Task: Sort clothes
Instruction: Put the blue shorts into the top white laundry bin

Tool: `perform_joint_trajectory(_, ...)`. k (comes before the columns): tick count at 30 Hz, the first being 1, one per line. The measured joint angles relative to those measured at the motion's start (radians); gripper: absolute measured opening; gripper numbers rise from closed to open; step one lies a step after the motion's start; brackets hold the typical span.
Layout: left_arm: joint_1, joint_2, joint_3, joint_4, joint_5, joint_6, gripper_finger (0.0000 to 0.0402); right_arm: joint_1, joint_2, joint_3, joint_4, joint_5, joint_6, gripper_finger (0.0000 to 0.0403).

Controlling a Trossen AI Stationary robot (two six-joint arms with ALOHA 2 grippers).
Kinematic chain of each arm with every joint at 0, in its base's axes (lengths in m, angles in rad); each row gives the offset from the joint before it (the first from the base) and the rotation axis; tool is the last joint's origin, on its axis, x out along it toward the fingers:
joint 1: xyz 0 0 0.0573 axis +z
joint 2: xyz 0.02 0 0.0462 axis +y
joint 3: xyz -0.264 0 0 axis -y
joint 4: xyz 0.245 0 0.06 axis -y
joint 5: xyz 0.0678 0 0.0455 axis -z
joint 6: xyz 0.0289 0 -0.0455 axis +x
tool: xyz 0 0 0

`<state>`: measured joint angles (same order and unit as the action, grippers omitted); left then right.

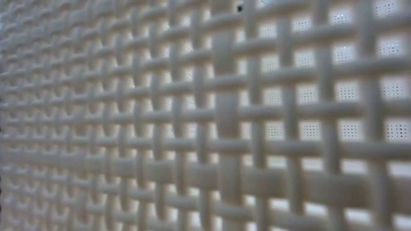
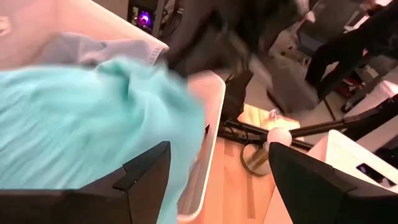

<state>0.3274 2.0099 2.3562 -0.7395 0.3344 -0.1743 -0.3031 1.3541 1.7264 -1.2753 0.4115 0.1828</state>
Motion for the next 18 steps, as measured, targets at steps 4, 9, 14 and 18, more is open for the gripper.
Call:
perform_joint_trajectory(4, 0.003, -0.060, 0.000, -0.068, -0.042, 0.039, 0.0265, 0.000, -0.089, 0.000, 0.029, 0.164, 0.075, 0.0002)
perform_joint_trajectory(9, 0.002, -0.124, 0.000, -0.117, -0.132, 0.081, 0.0265, 0.000, -0.196, 0.000, 0.012, 0.453, 0.203, 0.0001)
perform_joint_trajectory(14, 0.012, -0.141, 0.000, -0.199, -0.234, 0.117, 0.0265, -0.009, -0.224, 0.000, -0.114, 0.606, 0.325, 0.0001)
perform_joint_trajectory(18, 0.015, -0.124, -0.003, -0.299, -0.289, 0.133, 0.0265, -0.058, -0.189, -0.001, -0.301, 0.630, 0.476, 0.0000)
